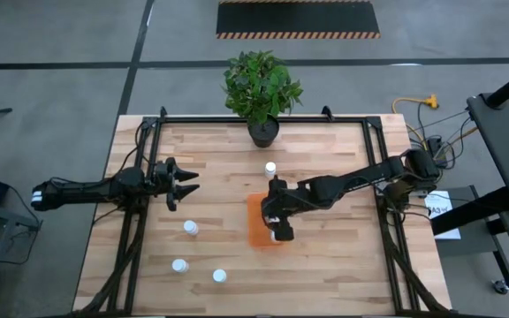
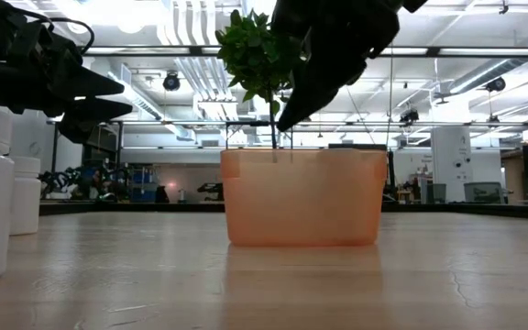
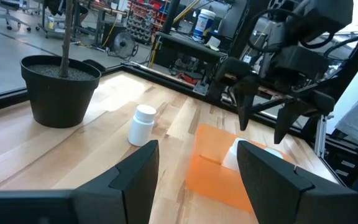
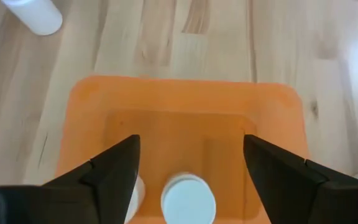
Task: Pick and place pill bottles into a basket
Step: Put the white pill bottle into the orange bin
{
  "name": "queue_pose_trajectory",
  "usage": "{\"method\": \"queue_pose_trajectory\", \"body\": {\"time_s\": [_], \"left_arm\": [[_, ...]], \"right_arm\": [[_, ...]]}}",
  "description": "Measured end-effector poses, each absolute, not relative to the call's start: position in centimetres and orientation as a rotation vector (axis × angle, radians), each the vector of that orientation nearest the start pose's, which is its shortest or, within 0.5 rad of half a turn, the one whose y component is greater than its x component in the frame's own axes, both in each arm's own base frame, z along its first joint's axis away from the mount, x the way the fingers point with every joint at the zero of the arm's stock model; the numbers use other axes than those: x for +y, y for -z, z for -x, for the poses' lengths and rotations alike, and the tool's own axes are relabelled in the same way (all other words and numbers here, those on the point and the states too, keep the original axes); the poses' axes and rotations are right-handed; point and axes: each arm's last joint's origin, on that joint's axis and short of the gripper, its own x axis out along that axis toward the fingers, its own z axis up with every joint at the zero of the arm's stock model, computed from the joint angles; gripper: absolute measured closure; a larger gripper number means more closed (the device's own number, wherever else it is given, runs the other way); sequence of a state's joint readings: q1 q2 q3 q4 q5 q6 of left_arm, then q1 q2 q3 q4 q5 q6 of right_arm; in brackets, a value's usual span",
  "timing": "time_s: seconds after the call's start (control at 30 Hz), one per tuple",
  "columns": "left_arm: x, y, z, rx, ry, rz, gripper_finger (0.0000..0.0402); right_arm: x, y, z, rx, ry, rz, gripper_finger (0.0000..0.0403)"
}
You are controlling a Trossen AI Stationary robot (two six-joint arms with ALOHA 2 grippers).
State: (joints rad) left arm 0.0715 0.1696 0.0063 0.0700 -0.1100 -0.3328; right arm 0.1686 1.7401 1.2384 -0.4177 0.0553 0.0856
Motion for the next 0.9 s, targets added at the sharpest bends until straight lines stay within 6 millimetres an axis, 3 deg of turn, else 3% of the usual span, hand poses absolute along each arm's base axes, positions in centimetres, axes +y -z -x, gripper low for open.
{"method": "queue_pose_trajectory", "body": {"time_s": [0.23, 0.63, 0.9], "left_arm": [[1.1, -15.8, -10.7, 0.062, -0.195, 0.33, 0.0201], [1.1, -15.8, -10.7, 0.063, -0.195, 0.33, 0.0201], [1.1, -15.8, -10.7, 0.063, -0.195, 0.33, 0.0201]], "right_arm": [[4.3, -22.9, -36.3, 0.945, -0.017, -0.002, 0.0144], [-1.0, -25.1, -35.6, 0.885, 0.15, -0.146, 0.0149], [-2.1, -26.5, -34.8, 0.843, 0.178, -0.165, 0.0147]]}}
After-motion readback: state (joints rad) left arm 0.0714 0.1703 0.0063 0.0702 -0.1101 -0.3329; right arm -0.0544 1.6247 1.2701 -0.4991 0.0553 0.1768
